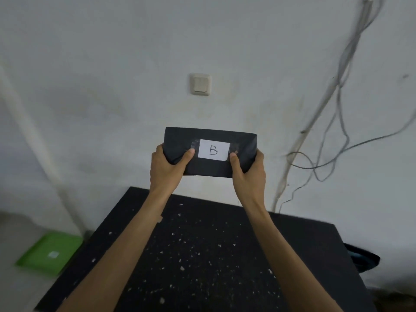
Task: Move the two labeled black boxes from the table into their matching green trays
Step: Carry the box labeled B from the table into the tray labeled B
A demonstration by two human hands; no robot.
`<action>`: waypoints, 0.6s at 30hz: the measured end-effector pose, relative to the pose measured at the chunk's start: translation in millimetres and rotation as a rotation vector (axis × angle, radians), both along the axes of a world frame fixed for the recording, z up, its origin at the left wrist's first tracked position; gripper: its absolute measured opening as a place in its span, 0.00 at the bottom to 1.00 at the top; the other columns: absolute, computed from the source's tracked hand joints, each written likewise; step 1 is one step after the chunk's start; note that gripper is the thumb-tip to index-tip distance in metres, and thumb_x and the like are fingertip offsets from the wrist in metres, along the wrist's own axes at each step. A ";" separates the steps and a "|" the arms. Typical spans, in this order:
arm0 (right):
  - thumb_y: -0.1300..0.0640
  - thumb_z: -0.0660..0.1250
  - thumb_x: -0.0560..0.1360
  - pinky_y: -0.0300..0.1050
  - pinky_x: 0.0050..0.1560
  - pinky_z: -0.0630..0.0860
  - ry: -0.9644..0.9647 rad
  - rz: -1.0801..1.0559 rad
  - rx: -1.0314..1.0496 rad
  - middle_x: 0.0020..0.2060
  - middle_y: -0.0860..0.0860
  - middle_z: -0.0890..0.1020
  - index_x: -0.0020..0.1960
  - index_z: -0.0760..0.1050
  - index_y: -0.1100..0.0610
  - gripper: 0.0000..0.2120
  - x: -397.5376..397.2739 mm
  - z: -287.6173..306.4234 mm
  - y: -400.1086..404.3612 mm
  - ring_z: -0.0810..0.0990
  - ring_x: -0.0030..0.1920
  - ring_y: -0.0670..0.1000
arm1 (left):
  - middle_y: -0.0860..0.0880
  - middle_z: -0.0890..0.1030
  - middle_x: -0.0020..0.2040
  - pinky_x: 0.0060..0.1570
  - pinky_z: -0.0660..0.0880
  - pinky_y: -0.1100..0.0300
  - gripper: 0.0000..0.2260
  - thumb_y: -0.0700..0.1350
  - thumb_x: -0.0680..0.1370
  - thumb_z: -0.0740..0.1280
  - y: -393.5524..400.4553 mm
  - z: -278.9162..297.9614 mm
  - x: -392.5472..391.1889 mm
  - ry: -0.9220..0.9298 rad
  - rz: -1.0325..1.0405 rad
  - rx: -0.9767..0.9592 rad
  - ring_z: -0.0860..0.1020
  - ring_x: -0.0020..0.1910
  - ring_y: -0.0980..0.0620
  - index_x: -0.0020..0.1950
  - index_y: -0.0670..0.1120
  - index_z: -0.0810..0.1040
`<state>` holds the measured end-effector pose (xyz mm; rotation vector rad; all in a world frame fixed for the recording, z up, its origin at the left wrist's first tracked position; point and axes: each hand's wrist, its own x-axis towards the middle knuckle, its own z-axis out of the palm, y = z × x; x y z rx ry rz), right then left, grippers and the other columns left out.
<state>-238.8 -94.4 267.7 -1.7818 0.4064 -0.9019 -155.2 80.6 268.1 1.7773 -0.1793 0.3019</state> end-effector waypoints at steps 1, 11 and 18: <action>0.42 0.68 0.77 0.33 0.53 0.76 0.015 0.034 -0.001 0.67 0.46 0.78 0.75 0.64 0.52 0.31 8.4 -5.8 9.0 0.78 0.59 0.44 | 0.51 0.75 0.62 0.56 0.76 0.54 0.37 0.69 0.65 0.71 11.4 -5.4 4.1 0.019 0.028 0.008 0.75 0.57 0.53 0.68 0.53 0.68; 0.43 0.68 0.78 0.41 0.61 0.78 0.150 0.444 0.006 0.69 0.48 0.75 0.77 0.62 0.52 0.33 93.6 -62.8 165.6 0.77 0.65 0.46 | 0.50 0.77 0.61 0.56 0.77 0.49 0.39 0.70 0.64 0.70 190.9 -51.2 33.1 0.150 0.374 0.098 0.77 0.57 0.50 0.67 0.49 0.70; 0.46 0.69 0.78 0.53 0.64 0.78 0.256 0.659 -0.003 0.68 0.52 0.76 0.77 0.63 0.56 0.33 149.3 -103.1 327.8 0.78 0.66 0.52 | 0.54 0.76 0.54 0.46 0.72 0.61 0.37 0.67 0.66 0.72 358.8 -91.6 54.3 0.192 0.585 0.055 0.76 0.50 0.54 0.66 0.46 0.69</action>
